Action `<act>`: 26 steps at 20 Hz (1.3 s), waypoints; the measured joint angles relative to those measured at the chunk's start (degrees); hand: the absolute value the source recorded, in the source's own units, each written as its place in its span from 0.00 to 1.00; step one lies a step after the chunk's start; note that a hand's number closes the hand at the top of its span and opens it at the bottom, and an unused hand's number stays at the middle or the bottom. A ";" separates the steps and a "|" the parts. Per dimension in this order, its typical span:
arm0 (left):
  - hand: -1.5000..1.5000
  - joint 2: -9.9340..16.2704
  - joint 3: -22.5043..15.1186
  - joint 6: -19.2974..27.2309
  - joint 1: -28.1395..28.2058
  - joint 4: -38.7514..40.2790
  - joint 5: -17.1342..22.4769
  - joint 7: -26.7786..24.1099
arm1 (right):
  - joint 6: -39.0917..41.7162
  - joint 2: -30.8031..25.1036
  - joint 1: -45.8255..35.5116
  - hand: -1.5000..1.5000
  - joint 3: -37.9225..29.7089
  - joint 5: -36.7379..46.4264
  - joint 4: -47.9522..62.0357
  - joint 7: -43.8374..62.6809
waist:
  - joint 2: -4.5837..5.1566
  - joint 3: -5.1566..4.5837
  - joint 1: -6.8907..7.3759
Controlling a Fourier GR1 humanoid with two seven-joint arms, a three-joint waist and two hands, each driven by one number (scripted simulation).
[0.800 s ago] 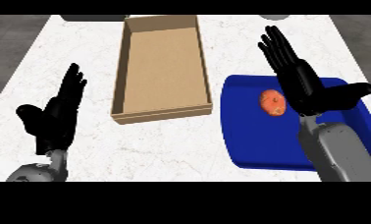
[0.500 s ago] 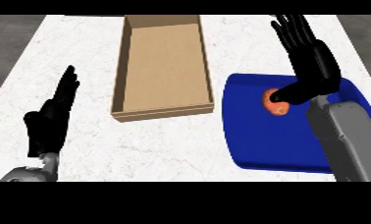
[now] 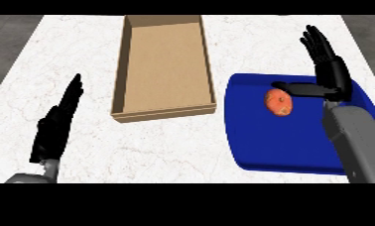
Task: Pick the squash from the tray and place it in the cardboard box
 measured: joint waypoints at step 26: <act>0.50 -2.01 2.79 -2.43 2.30 1.56 -2.43 -1.70 | 25.16 -16.98 -4.57 0.00 21.86 30.94 -7.96 26.12 | -0.60 -0.10 -1.00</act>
